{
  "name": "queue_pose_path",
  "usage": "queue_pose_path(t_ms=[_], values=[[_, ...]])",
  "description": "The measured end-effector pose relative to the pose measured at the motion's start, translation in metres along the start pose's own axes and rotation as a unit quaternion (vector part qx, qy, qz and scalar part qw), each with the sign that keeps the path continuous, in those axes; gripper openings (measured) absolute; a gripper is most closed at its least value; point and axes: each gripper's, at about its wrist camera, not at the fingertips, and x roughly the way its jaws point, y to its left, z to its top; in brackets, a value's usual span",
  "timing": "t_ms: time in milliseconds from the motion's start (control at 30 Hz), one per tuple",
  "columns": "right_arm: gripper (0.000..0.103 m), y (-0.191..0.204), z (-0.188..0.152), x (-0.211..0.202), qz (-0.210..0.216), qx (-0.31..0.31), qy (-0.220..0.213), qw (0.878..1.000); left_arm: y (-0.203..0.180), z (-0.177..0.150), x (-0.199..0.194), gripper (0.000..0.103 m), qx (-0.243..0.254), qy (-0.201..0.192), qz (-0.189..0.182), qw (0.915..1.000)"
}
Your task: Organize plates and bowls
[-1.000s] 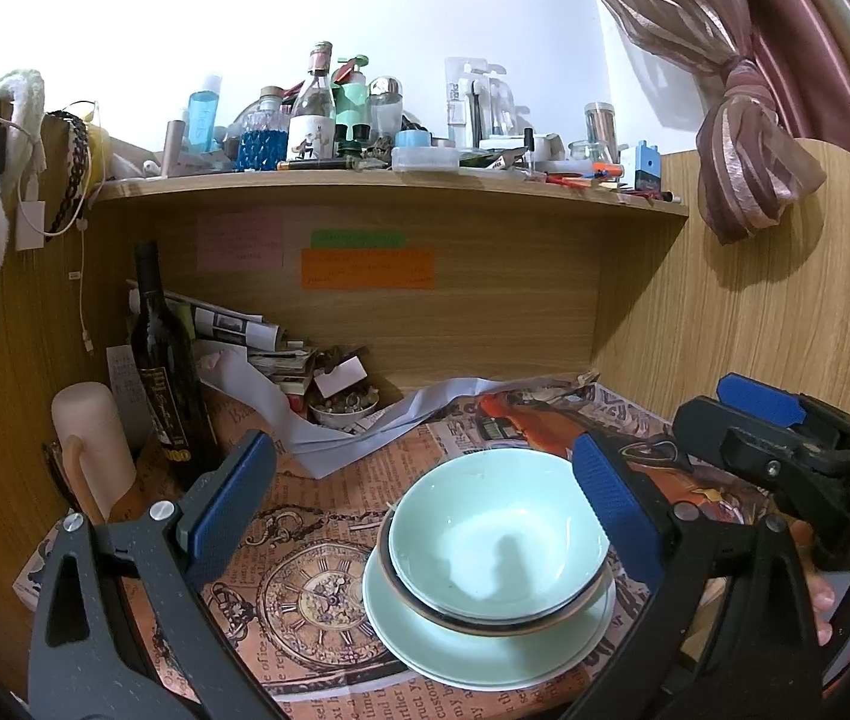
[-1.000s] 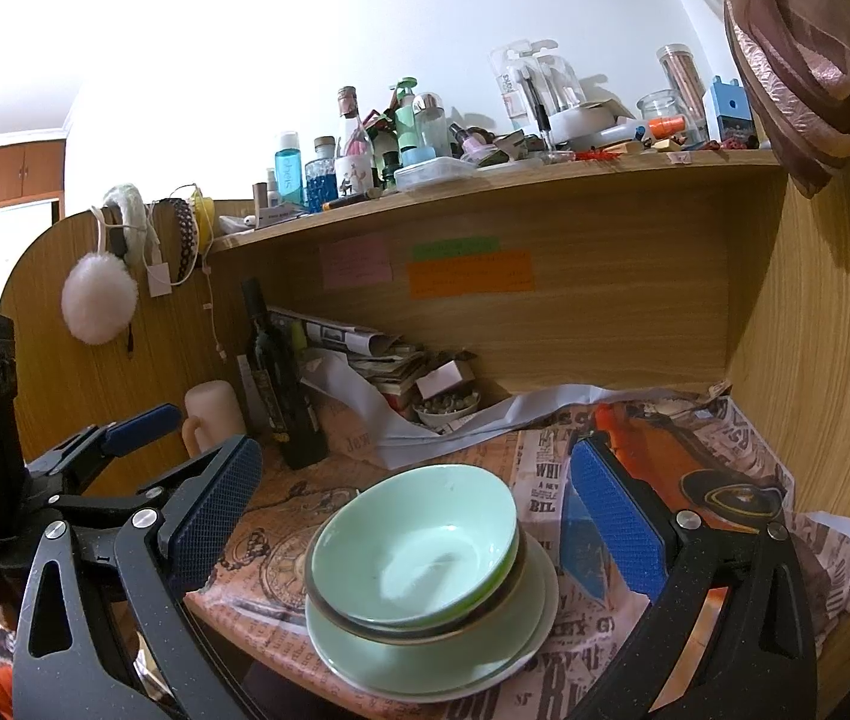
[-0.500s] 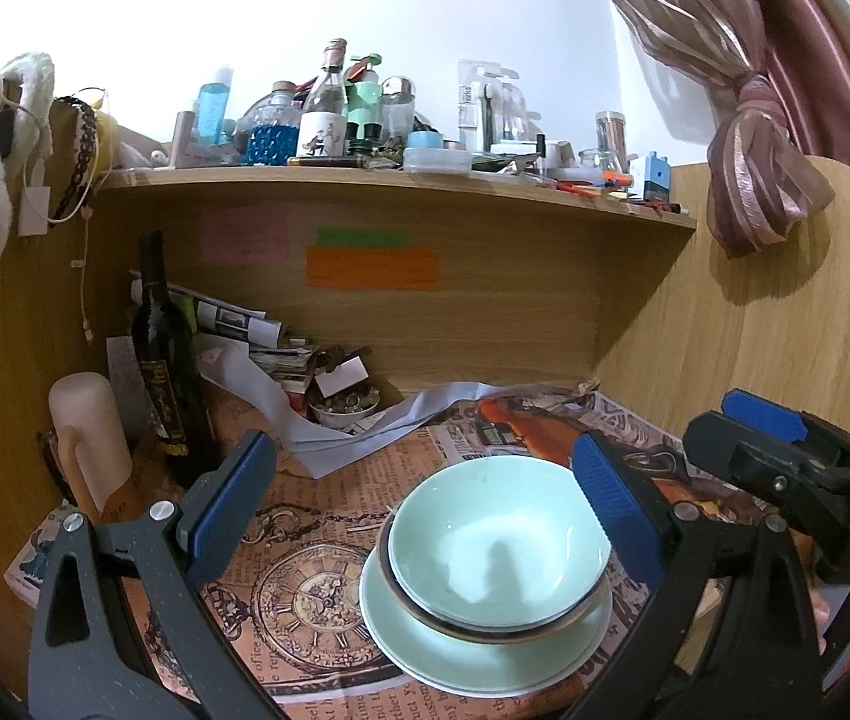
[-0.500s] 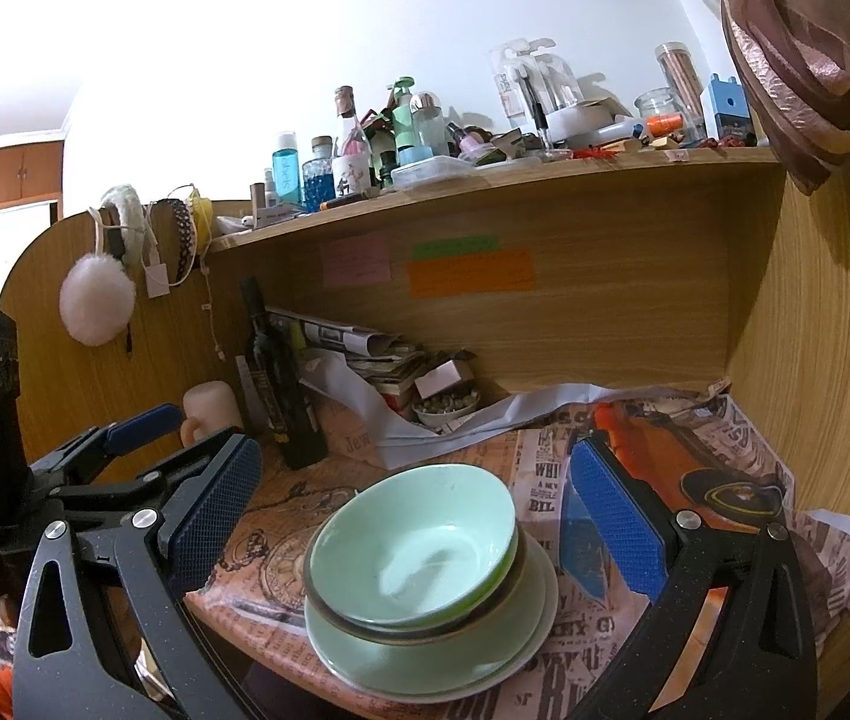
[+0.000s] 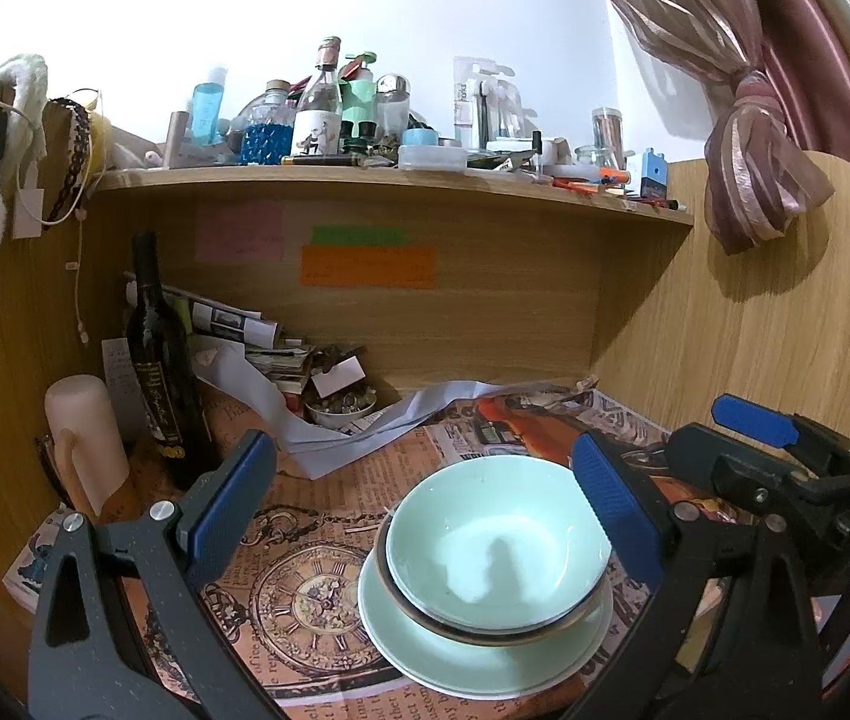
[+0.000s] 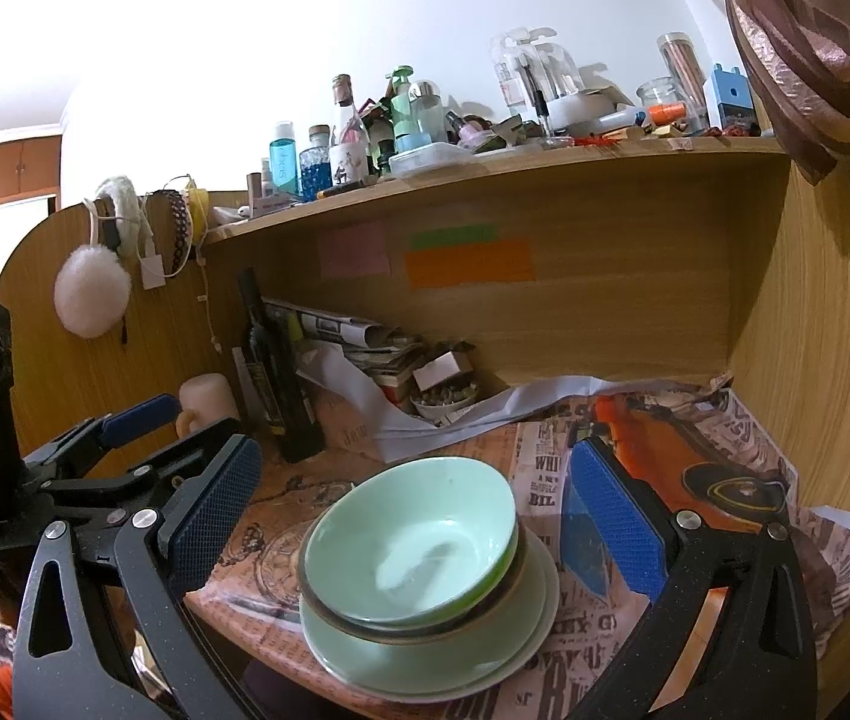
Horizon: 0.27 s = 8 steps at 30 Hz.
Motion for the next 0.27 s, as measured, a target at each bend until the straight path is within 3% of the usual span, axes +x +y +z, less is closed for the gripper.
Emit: queue_pose_path(t_ms=[267], values=[[0.103, -0.0056, -0.0028, 0.0072, -0.001, 0.008, 0.009, 1.000, 0.0022, -0.0012, 0.0081, 0.101, -0.004, 0.011, -0.004, 0.9999]])
